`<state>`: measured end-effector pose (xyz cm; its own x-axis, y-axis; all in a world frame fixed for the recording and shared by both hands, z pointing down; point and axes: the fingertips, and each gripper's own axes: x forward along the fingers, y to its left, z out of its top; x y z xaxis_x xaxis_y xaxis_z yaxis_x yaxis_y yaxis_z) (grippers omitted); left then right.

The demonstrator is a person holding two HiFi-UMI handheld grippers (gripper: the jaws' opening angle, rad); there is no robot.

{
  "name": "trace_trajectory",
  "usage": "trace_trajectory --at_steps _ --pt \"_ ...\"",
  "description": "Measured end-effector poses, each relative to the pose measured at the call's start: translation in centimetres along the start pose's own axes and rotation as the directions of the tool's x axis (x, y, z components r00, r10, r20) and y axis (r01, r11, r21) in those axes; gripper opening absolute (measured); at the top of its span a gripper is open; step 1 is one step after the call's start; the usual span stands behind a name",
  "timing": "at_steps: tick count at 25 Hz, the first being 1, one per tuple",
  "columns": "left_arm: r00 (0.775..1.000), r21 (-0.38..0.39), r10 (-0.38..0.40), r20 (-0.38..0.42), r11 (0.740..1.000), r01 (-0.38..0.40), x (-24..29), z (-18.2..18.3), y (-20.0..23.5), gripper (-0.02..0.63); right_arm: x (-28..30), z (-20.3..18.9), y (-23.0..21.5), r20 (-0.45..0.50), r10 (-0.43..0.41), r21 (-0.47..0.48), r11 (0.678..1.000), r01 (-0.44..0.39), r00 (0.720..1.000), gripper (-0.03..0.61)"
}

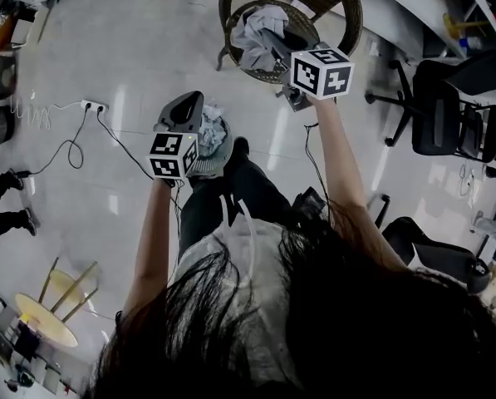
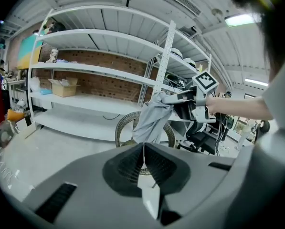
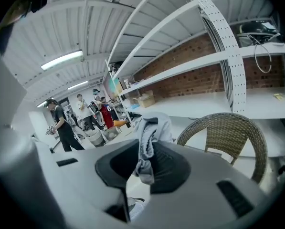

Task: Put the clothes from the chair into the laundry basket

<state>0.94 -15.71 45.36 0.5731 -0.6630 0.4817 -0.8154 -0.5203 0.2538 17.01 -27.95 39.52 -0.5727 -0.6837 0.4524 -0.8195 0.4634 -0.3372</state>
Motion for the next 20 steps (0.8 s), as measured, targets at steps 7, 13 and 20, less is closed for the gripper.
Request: trace_trajectory --at_steps 7,13,20 --pt "0.999 0.011 0.022 0.04 1.0 -0.023 -7.2 -0.6 2.9 0.02 -2.9 0.5 9.3 0.044 0.024 -0.037 0.999 -0.023 0.999 0.066" --pt "0.996 -0.005 0.064 0.068 0.998 -0.063 -14.1 -2.6 6.2 0.02 -5.3 0.3 17.0 0.096 0.034 -0.065 0.998 -0.028 0.995 0.066" --pt "0.989 -0.042 0.101 0.106 0.994 -0.097 -20.6 -5.2 7.7 0.02 -8.4 0.9 25.3 0.166 0.077 -0.098 0.993 -0.061 0.983 0.066"
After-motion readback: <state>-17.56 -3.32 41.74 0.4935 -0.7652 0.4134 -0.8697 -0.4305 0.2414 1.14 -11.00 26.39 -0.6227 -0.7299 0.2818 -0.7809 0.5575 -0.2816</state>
